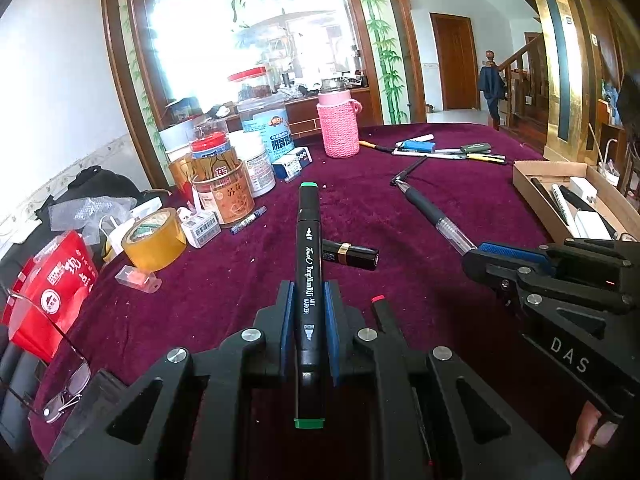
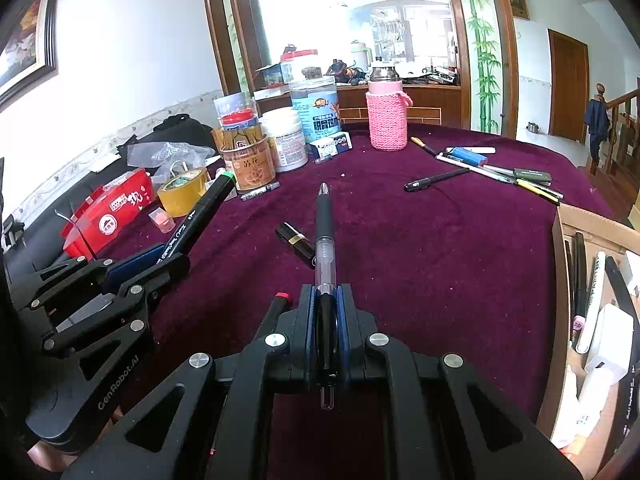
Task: Organize rigid objects
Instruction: 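Lift the markers and clear pen off the table with both tools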
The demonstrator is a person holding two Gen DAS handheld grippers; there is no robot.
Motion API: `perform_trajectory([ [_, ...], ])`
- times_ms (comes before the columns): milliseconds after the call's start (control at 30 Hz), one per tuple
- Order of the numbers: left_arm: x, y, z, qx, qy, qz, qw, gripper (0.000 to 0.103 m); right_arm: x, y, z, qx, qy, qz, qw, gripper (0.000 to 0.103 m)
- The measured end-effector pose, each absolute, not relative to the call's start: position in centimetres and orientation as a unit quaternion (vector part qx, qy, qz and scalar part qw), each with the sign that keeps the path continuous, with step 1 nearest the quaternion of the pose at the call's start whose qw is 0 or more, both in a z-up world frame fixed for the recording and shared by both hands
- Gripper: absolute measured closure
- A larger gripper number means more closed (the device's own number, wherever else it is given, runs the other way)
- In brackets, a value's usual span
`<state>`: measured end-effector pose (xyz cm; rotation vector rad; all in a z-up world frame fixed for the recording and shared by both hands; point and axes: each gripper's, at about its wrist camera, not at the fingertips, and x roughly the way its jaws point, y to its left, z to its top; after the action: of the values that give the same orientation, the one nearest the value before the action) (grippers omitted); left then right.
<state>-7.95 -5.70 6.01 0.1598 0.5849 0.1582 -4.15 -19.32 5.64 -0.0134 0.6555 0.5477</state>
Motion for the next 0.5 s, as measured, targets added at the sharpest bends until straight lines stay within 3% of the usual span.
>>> perform_trajectory([
  [500,-8.5,-6.7,7.7,0.091,0.271,0.074,0.956,0.091,-3.9,-21.8,6.8,0.062,0.329,0.272,0.902,0.094],
])
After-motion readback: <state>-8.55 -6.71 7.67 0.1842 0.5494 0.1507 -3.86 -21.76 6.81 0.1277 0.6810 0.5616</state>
